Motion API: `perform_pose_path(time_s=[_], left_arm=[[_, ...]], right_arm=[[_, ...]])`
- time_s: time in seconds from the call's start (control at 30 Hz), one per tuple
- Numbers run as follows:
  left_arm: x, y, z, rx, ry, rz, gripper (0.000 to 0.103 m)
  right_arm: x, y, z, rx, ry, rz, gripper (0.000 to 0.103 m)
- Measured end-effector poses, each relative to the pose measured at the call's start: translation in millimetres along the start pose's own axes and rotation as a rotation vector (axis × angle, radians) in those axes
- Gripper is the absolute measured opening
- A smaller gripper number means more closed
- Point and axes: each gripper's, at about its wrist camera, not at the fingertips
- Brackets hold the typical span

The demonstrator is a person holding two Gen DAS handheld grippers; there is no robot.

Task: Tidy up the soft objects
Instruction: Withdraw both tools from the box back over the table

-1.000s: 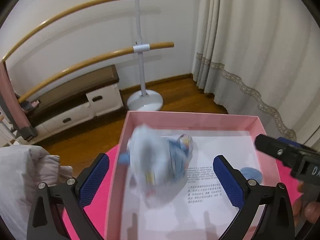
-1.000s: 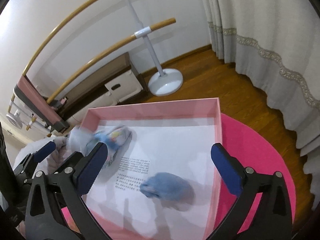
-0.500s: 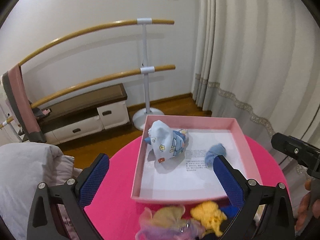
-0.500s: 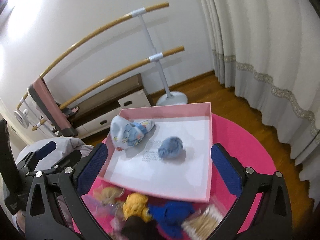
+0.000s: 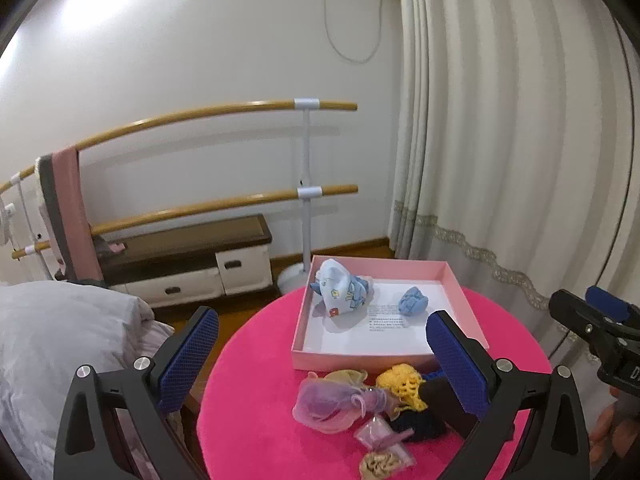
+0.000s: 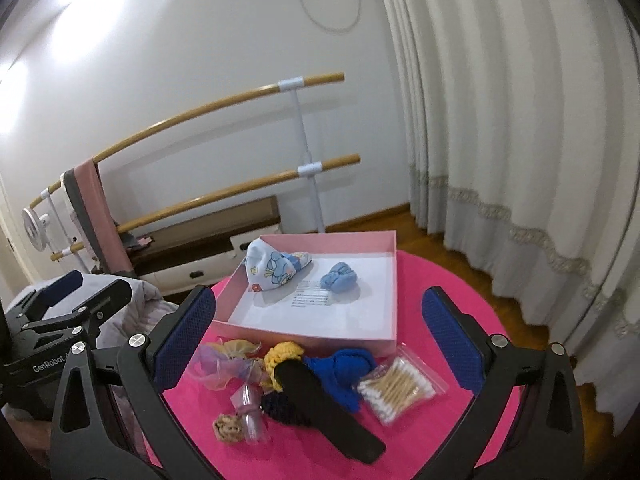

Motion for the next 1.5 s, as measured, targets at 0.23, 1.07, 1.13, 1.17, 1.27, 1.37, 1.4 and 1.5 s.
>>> perform_pose_path(time_s=[0.23,1.07,1.13,1.17,1.27,1.37,1.4,1.5], left_arm=[[49,-55,8,-0.009,0.006,0.052,0.103],[66,-120,6,0.002,-0.033,0.033,0.103],[66,-119,7,0.001,-0.031,0.032,0.103],[65,-118,7,-0.001,-0.030,0.032,0.103],[67,-117,7,-0.001,-0.029,0.031,0.103],[67,-115,7,-0.001,-0.030,0.028,0.103],[69,-114,7,-0.002,-0.030,0.025,0.103],[71,-109,4,-0.005,-0.033,0.012,0.103]], right_arm=[[24,-46,-12,0.060,-0.027,0.059,0.103],[63,-97,-35,0.089,-0.069,0.113,0.103],[64,-98,-35,0.087,-0.069,0.111,0.103],[64,-98,-35,0.086,-0.069,0.111,0.103],[65,-97,-34,0.081,-0.068,0.105,0.103],[65,-95,-34,0.079,-0.067,0.097,0.103],[65,-94,-34,0.078,-0.065,0.095,0.103],[66,-90,-32,0.080,-0.066,0.082,0.103]])
Point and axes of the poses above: each gripper's, at about its wrist camera, not at the fingertips, and y roughly the way its jaws point, z to its right, x to its underside, and after that the axes turned 1 degree about -y, right-handed
